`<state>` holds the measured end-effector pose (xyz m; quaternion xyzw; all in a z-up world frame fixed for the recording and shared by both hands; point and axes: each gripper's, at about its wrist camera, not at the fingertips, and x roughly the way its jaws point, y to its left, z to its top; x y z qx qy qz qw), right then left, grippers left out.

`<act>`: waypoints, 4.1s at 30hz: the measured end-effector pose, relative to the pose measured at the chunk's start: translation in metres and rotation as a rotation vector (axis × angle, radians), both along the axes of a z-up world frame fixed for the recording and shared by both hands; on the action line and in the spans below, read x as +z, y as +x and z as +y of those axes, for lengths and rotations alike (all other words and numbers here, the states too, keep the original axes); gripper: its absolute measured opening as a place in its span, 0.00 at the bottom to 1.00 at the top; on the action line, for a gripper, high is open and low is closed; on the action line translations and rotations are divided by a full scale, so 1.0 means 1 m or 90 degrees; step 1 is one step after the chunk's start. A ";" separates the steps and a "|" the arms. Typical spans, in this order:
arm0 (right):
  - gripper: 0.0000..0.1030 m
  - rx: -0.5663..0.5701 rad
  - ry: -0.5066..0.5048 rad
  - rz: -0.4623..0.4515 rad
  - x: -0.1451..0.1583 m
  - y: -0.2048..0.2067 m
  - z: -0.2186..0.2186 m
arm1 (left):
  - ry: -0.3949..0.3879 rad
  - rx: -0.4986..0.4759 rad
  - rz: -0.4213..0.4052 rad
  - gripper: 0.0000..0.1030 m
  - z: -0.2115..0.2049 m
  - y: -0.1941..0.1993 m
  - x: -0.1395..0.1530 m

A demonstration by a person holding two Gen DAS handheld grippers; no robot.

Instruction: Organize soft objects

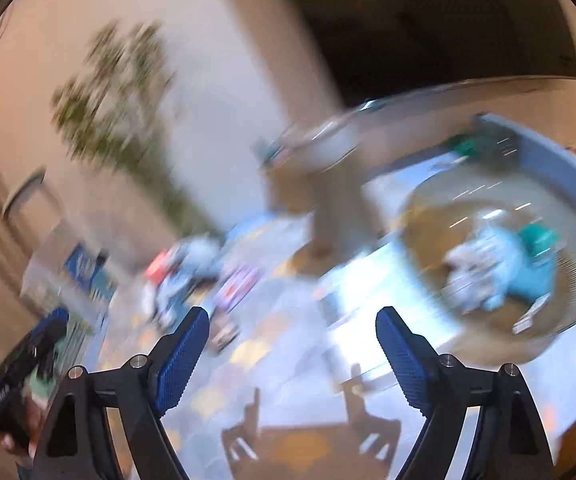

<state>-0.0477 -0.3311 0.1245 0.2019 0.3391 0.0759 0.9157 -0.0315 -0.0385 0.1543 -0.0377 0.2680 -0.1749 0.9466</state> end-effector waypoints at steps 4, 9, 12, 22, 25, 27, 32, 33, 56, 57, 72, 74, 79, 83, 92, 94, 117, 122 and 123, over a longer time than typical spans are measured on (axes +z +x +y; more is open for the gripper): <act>0.82 0.090 -0.063 0.047 -0.036 0.017 0.079 | 0.010 0.077 0.077 0.67 0.045 0.010 -0.050; 0.82 0.124 -0.149 0.061 -0.072 0.037 0.129 | 0.042 0.142 0.138 0.67 0.075 0.020 -0.102; 0.82 0.103 -0.165 0.059 -0.094 0.043 0.132 | 0.047 0.147 0.158 0.67 0.083 0.027 -0.125; 0.82 0.086 -0.162 0.110 -0.114 0.057 0.129 | 0.063 0.145 0.165 0.67 0.081 0.023 -0.144; 0.82 0.091 -0.186 0.102 -0.113 0.055 0.136 | 0.047 0.144 0.172 0.67 0.085 0.025 -0.143; 0.82 0.099 -0.194 0.099 -0.112 0.054 0.139 | 0.038 0.140 0.188 0.67 0.086 0.027 -0.141; 0.82 0.120 -0.187 0.102 -0.103 0.055 0.140 | 0.002 0.126 0.196 0.67 0.083 0.034 -0.109; 0.82 0.128 -0.196 0.093 -0.096 0.057 0.143 | -0.010 0.122 0.199 0.67 0.082 0.039 -0.103; 0.58 0.262 -0.362 0.004 -0.093 0.135 0.206 | -0.013 0.066 0.195 0.14 0.035 0.115 -0.146; 0.57 0.258 -0.348 -0.008 -0.091 0.133 0.203 | -0.011 0.064 0.192 0.14 0.034 0.115 -0.145; 0.55 0.213 -0.203 -0.046 -0.048 0.043 0.129 | -0.046 -0.061 0.167 0.12 0.035 0.037 -0.110; 0.55 0.215 -0.201 -0.031 -0.058 0.032 0.123 | -0.018 -0.047 0.164 0.13 0.035 0.030 -0.109; 0.55 0.217 -0.182 0.012 -0.088 0.025 0.115 | -0.022 0.006 0.201 0.27 0.041 0.047 -0.116; 0.55 0.243 -0.174 0.024 -0.094 0.009 0.113 | -0.022 -0.005 0.212 0.27 0.032 0.049 -0.119; 0.83 0.250 -0.145 0.080 -0.119 -0.023 0.083 | 0.035 -0.122 0.231 0.27 -0.040 0.054 -0.120; 0.85 0.231 -0.141 0.075 -0.117 -0.025 0.073 | 0.050 -0.148 0.238 0.27 -0.058 0.056 -0.122; 0.64 0.241 -0.205 0.051 -0.117 -0.016 0.065 | 0.060 -0.165 0.295 0.59 -0.139 0.098 -0.136; 0.64 0.213 -0.212 0.053 -0.120 -0.029 0.044 | 0.021 -0.157 0.297 0.59 -0.119 0.092 -0.127; 0.64 0.213 -0.196 0.049 -0.120 -0.028 0.040 | 0.020 -0.154 0.290 0.59 -0.117 0.090 -0.123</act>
